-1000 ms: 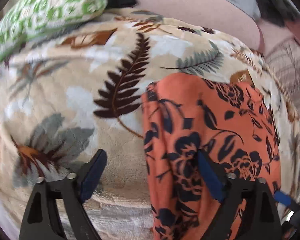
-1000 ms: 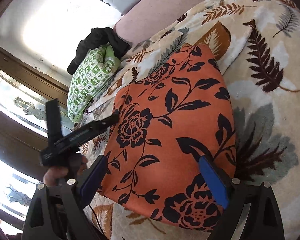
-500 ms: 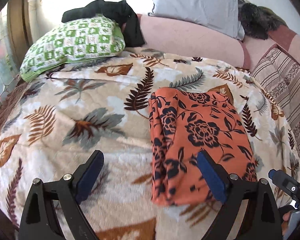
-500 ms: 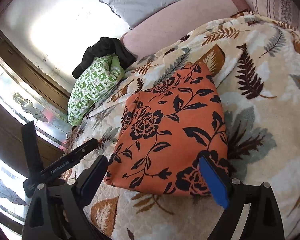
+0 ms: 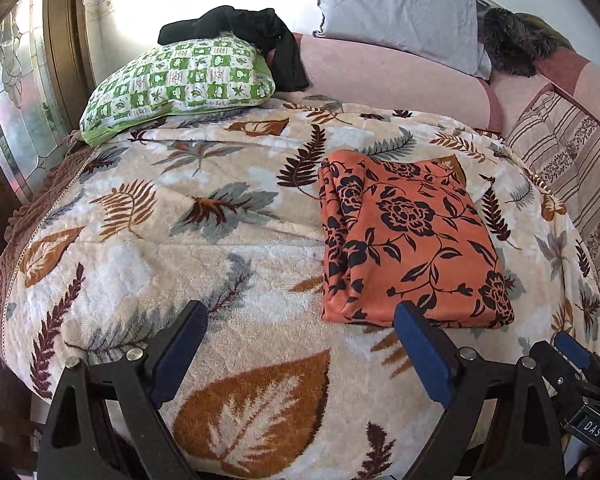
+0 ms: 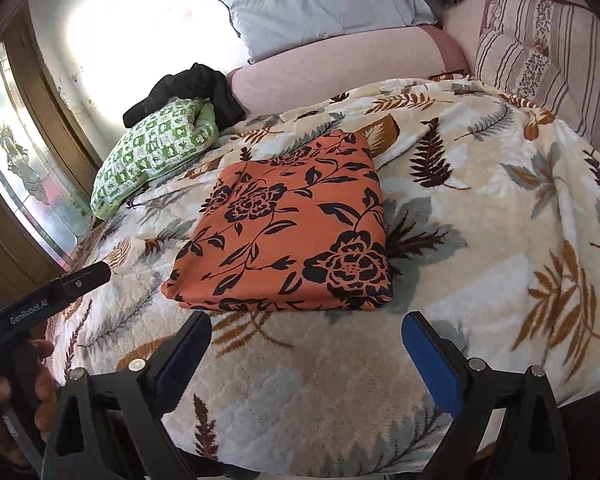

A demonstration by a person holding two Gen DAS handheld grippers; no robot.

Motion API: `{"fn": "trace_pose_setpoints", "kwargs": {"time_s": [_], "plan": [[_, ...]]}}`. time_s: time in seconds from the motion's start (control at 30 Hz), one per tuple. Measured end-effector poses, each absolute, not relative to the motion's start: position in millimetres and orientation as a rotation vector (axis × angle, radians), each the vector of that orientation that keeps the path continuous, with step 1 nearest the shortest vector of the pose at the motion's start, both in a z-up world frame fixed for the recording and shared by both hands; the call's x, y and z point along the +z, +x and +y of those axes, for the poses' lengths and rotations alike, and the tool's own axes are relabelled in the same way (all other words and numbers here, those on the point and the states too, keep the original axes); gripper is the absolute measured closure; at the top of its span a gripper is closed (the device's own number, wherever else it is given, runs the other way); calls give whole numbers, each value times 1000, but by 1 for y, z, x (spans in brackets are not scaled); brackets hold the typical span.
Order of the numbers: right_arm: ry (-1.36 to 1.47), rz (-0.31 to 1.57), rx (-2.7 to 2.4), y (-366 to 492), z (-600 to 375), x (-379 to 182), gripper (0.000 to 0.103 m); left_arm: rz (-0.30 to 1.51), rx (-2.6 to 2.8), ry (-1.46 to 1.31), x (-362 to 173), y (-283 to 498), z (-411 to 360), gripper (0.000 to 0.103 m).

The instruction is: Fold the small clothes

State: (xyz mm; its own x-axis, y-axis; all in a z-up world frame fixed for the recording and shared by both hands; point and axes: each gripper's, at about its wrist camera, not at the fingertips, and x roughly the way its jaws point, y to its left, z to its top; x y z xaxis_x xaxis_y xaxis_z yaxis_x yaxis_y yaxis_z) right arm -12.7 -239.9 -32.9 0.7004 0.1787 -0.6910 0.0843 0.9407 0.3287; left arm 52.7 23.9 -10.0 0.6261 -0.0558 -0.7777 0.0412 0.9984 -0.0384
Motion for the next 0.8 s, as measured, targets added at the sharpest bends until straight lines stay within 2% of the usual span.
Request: {"fn": "trace_pose_setpoints", "kwargs": {"time_s": [0.23,0.43,0.57,0.8], "plan": [[369,792,97,-13,-246,-27,4,924,-42,-11,-18,45,21,9],[584,797,176,20,-290,-22,4,942,-9,-13,-29,62,25,9],[823,913,204,56,-339,-62,4,905,-37,75,-26,89,6,9],[945,1006,298,120,-363,-101,4,906,-75,170,-43,149,-27,9]]}}
